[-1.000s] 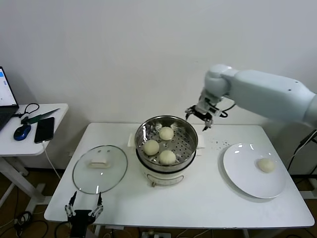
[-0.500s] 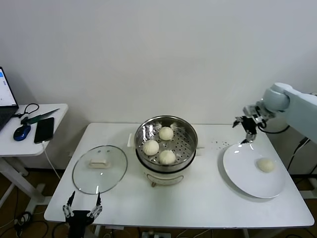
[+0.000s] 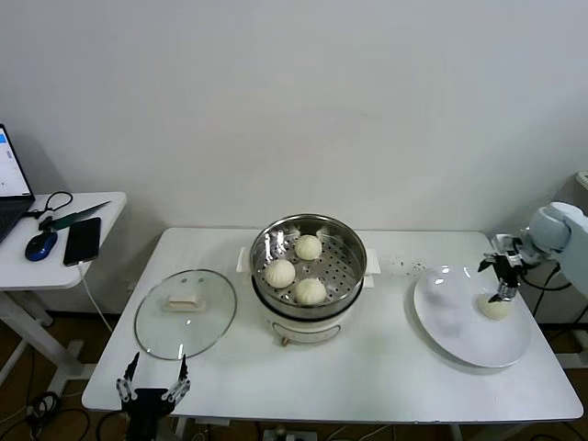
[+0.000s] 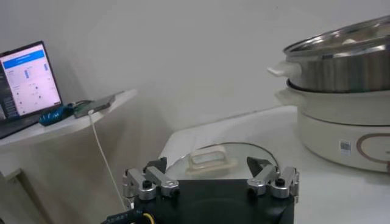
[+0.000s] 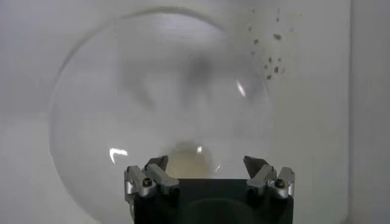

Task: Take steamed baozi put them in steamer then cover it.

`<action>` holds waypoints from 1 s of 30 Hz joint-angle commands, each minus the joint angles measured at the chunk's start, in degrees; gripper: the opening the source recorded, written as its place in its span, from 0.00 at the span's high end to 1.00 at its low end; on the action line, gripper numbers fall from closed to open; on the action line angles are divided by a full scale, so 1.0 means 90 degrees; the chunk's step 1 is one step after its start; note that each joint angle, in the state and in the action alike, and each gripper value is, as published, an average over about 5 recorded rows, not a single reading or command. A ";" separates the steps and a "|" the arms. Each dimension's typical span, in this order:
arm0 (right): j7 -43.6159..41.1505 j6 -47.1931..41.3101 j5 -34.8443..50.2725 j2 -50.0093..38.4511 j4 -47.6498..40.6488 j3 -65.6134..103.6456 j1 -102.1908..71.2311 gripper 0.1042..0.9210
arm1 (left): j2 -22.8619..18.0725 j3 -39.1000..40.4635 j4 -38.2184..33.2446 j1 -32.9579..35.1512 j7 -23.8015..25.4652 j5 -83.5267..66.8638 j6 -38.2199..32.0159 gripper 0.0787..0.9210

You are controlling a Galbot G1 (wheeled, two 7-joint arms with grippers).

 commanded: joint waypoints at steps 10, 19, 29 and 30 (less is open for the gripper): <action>-0.0005 0.0583 -0.1083 0.0693 -0.1707 0.1288 -0.0855 0.12 | -0.0086 -0.0008 0.0130 0.0063 -0.0028 0.0121 -0.0027 0.12; -0.0011 0.0758 -0.1416 0.1057 -0.2100 0.1421 -0.0808 0.12 | -0.0105 -0.0004 0.0175 0.0043 -0.0034 0.0173 -0.0026 0.12; -0.0057 0.0876 -0.1567 0.1219 -0.2292 0.1488 -0.0759 0.12 | -0.0139 0.0026 0.0236 0.0010 -0.0040 0.0213 -0.0039 0.12; -0.0067 0.0885 -0.1569 0.1225 -0.2301 0.1489 -0.0748 0.12 | -0.0146 0.0030 0.0241 0.0010 -0.0040 0.0215 -0.0043 0.12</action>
